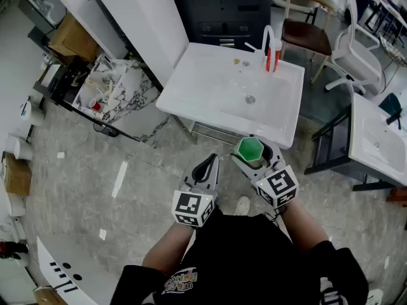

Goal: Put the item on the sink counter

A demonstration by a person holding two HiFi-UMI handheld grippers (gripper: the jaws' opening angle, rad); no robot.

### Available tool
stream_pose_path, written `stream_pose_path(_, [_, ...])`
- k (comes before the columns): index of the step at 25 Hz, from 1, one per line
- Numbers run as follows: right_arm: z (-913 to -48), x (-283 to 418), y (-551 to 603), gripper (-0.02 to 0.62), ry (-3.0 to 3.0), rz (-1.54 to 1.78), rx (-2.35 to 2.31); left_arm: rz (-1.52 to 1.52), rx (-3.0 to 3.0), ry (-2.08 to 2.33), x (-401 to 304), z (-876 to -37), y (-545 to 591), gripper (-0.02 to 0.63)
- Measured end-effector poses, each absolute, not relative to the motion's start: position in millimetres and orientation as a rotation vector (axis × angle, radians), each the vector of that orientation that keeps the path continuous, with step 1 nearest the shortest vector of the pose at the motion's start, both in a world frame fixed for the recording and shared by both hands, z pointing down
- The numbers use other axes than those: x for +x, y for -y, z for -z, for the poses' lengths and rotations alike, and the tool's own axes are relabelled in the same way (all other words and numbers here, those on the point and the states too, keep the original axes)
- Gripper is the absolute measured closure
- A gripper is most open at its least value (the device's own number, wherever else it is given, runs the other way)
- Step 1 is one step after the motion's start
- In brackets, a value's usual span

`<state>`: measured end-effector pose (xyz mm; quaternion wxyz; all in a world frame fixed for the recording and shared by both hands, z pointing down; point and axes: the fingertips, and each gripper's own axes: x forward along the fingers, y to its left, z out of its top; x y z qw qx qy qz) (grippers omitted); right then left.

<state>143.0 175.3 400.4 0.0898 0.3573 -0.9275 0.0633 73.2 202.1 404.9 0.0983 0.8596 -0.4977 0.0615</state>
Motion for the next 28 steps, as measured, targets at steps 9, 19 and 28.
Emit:
stream_pose_path(9, [-400, 140, -176, 0.229, 2.756, -0.176, 1.065, -0.176, 2.541, 1.481, 69, -405, -203, 0.586])
stream_pose_path(19, [-399, 131, -171, 0.227, 2.782, -0.205, 1.054, -0.175, 2.534, 1.486, 60, -404, -198, 0.586])
stream_pose_path(28, [-402, 102, -161, 0.227, 2.773, -0.212, 1.031, -0.165, 2.525, 1.480, 34, -406, -186, 0.586])
